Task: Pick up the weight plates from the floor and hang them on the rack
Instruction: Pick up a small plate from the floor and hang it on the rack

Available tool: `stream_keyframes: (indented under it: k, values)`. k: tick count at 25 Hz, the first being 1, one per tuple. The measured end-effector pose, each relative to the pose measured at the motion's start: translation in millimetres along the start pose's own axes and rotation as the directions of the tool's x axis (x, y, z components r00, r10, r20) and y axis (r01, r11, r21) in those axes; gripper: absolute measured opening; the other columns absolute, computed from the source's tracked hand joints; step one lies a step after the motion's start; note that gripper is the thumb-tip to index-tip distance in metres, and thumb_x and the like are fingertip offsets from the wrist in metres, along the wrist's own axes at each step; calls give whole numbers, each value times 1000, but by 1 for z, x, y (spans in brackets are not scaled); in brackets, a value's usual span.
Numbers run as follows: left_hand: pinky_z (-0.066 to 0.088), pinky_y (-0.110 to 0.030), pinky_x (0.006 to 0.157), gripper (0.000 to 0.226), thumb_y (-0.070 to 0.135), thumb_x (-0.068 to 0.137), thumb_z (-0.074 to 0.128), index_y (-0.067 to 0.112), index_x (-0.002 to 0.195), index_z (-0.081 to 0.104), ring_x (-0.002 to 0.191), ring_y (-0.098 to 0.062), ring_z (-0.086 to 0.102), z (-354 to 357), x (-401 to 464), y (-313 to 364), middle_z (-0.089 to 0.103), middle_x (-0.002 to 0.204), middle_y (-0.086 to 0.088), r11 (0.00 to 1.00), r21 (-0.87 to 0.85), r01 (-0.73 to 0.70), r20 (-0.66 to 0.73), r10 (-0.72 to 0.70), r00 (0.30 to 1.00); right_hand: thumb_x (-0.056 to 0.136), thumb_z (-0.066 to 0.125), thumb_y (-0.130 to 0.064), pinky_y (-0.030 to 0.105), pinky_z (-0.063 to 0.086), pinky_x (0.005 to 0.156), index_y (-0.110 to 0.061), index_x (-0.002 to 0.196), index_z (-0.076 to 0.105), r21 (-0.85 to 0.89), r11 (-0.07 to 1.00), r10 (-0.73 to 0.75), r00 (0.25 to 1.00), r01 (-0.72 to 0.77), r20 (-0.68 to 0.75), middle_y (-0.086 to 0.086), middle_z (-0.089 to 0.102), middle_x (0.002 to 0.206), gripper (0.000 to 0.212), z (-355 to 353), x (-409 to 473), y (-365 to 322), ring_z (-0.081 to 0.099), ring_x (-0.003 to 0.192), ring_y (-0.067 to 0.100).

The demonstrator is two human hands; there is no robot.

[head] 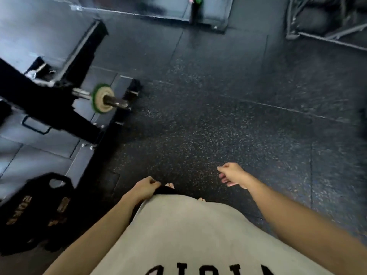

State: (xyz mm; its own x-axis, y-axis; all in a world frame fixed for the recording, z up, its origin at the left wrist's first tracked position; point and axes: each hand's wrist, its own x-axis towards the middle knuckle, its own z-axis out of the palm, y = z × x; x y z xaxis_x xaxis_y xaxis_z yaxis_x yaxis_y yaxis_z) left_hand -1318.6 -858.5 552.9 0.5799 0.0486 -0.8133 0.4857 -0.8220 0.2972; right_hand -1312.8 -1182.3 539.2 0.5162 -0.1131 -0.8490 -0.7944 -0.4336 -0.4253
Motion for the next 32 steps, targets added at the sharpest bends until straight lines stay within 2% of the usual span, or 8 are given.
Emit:
stream_keyframes:
  k: [5,11,13,16,19,25,29,32]
  values:
    - [43,-30,86,28,37,99,52,17,117,59,99,-17,54,-18,65,100,58,113,-1,986,131,-99,64,91,994,99,54,-33,31,54,66,-13,107,59,128,989,80,996,-76,-25,7,66,97,22,-48,27,15,63,80,20]
    - [44,-31,94,34,39,97,53,16,122,60,112,-21,56,-49,161,194,60,128,-6,964,234,-125,184,82,979,100,53,-32,27,52,63,-12,109,60,160,978,146,987,-134,-61,6,65,93,22,-128,94,-33,60,72,18]
    - [48,-33,92,33,39,97,54,17,121,59,108,-22,58,-80,193,233,61,125,-6,971,205,-124,184,87,979,100,53,-31,28,51,64,-13,106,60,139,980,159,983,-145,-90,7,66,96,21,-165,117,-64,60,73,19]
    - [53,-35,76,31,36,98,52,15,119,58,94,-27,64,-134,241,294,66,109,-9,982,143,-120,134,101,986,100,53,-29,29,49,65,-12,102,61,133,984,140,978,-120,-153,7,64,89,19,-221,156,-118,58,72,20]
    - [48,-32,67,28,35,99,50,14,118,56,83,-22,60,-177,276,343,64,101,-9,984,132,-120,124,104,987,98,56,-27,28,48,61,-11,97,61,195,975,138,976,-104,-169,7,62,84,17,-256,192,-171,56,66,18]
    - [52,-37,82,25,34,101,48,17,119,51,102,-30,63,-238,356,431,64,112,-13,997,65,-45,137,36,990,97,55,-25,27,44,61,-13,90,59,85,988,134,986,-125,-97,9,61,87,15,-336,300,-281,54,70,20]
    - [51,-34,72,27,35,99,51,16,117,57,92,-26,63,-282,398,474,64,106,-9,997,-62,44,18,-43,999,98,54,-25,28,44,60,-12,89,59,-41,993,104,993,-106,-53,7,60,83,16,-404,371,-378,53,68,19]
    - [53,-37,80,27,37,97,52,15,110,59,94,-28,63,-319,427,501,65,106,-9,970,-219,107,-94,-130,987,98,53,-24,31,45,64,-12,89,59,-179,983,45,999,-49,-23,7,60,83,16,-446,416,-465,54,69,18]
